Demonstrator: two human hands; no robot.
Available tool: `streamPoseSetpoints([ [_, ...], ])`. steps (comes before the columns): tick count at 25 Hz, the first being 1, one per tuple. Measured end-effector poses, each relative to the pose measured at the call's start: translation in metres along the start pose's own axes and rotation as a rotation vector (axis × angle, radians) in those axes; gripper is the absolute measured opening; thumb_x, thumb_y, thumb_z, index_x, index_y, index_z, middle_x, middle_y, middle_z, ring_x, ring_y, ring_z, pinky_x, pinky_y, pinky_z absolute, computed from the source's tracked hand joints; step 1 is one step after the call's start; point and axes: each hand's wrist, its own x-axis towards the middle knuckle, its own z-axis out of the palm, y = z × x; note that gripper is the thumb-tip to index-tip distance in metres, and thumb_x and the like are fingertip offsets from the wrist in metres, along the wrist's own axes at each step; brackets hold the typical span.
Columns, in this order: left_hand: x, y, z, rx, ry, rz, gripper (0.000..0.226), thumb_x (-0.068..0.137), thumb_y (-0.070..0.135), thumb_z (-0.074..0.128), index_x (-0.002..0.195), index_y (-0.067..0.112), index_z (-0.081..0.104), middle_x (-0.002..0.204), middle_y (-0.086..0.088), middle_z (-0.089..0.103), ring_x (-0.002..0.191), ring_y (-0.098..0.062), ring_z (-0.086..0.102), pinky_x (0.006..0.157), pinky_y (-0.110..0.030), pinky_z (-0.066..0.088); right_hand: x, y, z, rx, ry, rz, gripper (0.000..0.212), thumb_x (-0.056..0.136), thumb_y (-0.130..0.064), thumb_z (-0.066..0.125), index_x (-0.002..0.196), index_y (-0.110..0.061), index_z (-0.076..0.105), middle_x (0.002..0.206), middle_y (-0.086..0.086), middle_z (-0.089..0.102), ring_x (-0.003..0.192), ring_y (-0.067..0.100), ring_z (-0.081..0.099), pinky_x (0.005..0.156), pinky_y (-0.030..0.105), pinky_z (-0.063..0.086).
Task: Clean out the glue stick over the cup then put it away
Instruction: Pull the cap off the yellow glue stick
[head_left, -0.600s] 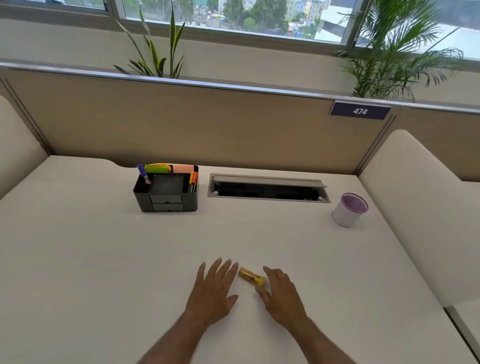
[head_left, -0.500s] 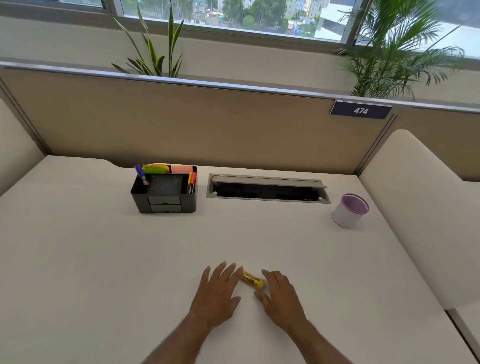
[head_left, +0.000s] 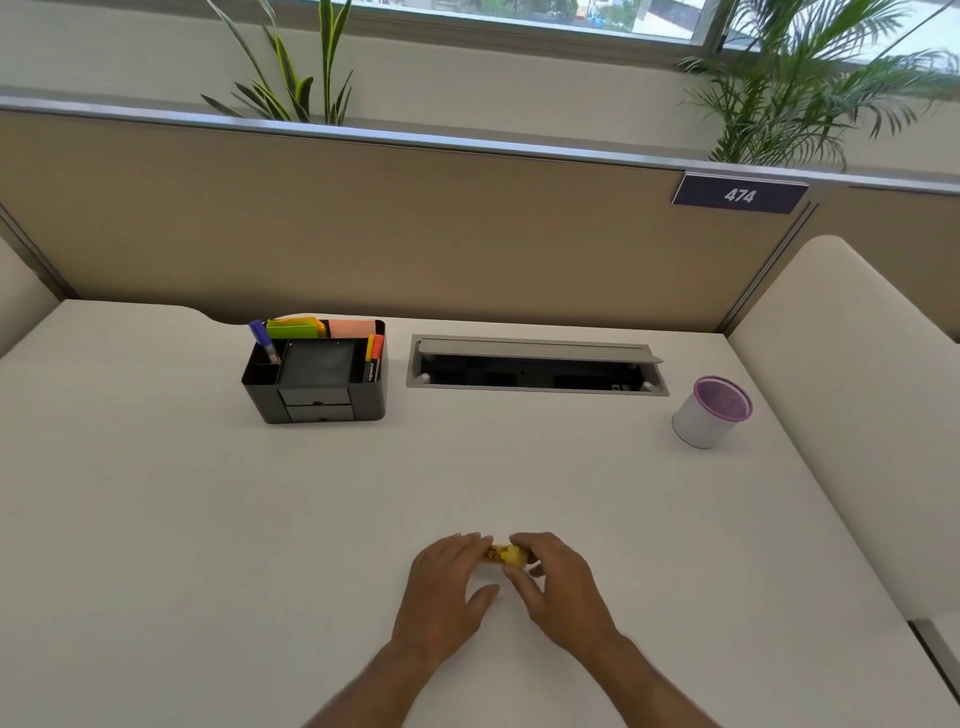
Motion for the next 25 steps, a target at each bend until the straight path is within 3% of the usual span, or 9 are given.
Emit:
streamPoseSetpoints([
  [4, -0.003, 0.016, -0.003, -0.275, 0.189, -0.086, 0.043, 0.083, 0.032, 0.076, 0.124, 0.026, 0.062, 0.121, 0.014, 0.065, 0.11, -0.003, 0.058, 0.096, -0.024, 0.048, 0.002, -0.027, -0.006, 0.041, 0.079, -0.09, 0.031, 0.091, -0.02, 0.068, 0.121, -0.014, 0.064, 0.107, -0.002, 0.064, 0.095, 0.009, 0.06, 0.082, 0.018, 0.053],
  [10, -0.012, 0.023, -0.013, -0.481, 0.255, -0.079, 0.035, 0.08, 0.014, 0.077, 0.109, 0.033, 0.07, 0.098, 0.02, 0.074, 0.089, -0.001, 0.068, 0.075, -0.017, 0.054, -0.003, -0.048, -0.006, -0.025, 0.091, -0.181, 0.02, 0.09, -0.026, 0.07, 0.105, -0.014, 0.066, 0.1, -0.003, 0.07, 0.087, 0.011, 0.065, 0.076, 0.024, 0.055],
  [14, -0.014, 0.019, -0.022, -0.447, 0.202, -0.029, 0.033, 0.082, 0.016, 0.076, 0.11, 0.031, 0.07, 0.093, 0.026, 0.072, 0.082, 0.006, 0.066, 0.071, -0.007, 0.047, -0.002, -0.053, -0.008, -0.063, 0.063, -0.202, 0.02, 0.092, -0.026, 0.067, 0.105, -0.011, 0.066, 0.097, 0.0, 0.073, 0.083, 0.014, 0.067, 0.073, 0.029, 0.057],
  [20, -0.017, 0.014, -0.029, -0.416, 0.14, 0.011, 0.031, 0.083, 0.017, 0.076, 0.107, 0.037, 0.067, 0.084, 0.04, 0.066, 0.079, 0.006, 0.066, 0.069, -0.008, 0.047, -0.004, -0.057, -0.007, -0.077, 0.018, -0.176, 0.022, 0.093, -0.031, 0.064, 0.104, -0.011, 0.064, 0.089, 0.0, 0.074, 0.074, 0.017, 0.068, 0.066, 0.032, 0.057],
  [25, -0.018, 0.012, -0.028, -0.414, 0.123, 0.029, 0.03, 0.084, 0.018, 0.074, 0.109, 0.034, 0.068, 0.091, 0.029, 0.07, 0.079, 0.005, 0.066, 0.069, -0.01, 0.047, -0.006, -0.056, -0.008, -0.114, -0.03, -0.156, 0.027, 0.095, -0.038, 0.059, 0.105, -0.013, 0.06, 0.085, 0.001, 0.074, 0.07, 0.021, 0.069, 0.062, 0.034, 0.056],
])
